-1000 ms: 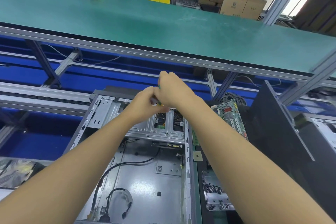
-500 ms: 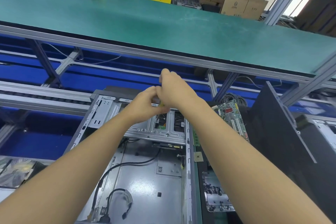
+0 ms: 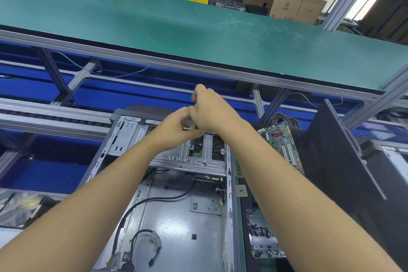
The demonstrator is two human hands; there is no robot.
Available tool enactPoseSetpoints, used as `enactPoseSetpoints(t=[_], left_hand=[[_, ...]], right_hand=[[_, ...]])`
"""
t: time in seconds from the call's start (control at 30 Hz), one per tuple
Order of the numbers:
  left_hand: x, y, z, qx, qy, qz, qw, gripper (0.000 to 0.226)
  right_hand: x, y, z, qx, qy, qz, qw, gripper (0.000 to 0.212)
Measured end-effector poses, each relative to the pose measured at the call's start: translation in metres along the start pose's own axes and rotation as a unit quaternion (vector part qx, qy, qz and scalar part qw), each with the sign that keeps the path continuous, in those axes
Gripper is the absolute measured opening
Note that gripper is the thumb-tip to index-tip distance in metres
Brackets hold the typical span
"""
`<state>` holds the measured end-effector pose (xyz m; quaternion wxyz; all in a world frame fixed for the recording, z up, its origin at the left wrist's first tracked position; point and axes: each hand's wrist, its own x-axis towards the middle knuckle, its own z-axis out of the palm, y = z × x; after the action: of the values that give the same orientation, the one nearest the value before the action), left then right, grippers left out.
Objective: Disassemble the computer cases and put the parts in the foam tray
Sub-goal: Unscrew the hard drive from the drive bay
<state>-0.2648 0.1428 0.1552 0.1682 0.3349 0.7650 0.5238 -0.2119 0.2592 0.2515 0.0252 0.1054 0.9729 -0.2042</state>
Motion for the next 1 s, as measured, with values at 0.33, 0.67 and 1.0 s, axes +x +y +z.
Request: enactPoseSetpoints(t=[0.33,0.67,1.0], left_hand=[[0.006,-0.005,0.008,0.095,0.055,-0.012,0.994,0.03],[-0.005,-0.041,0.009,0.244,-0.042,-0.091,0.965,0.026],[-0.002,-0.042,0.027,0.342,0.012,-0.05,0.938,0.019]], right_hand=[[-0.002,-0.002,0.004,-0.055,0.052,0.049,0.996,0.044],[-0.006,0.005,0.0,-0.007,-0.018,0.004,1.0,0.033],[-0.015,0.011,0.001,0.01,0.077,-0.022,0.997,0.017]])
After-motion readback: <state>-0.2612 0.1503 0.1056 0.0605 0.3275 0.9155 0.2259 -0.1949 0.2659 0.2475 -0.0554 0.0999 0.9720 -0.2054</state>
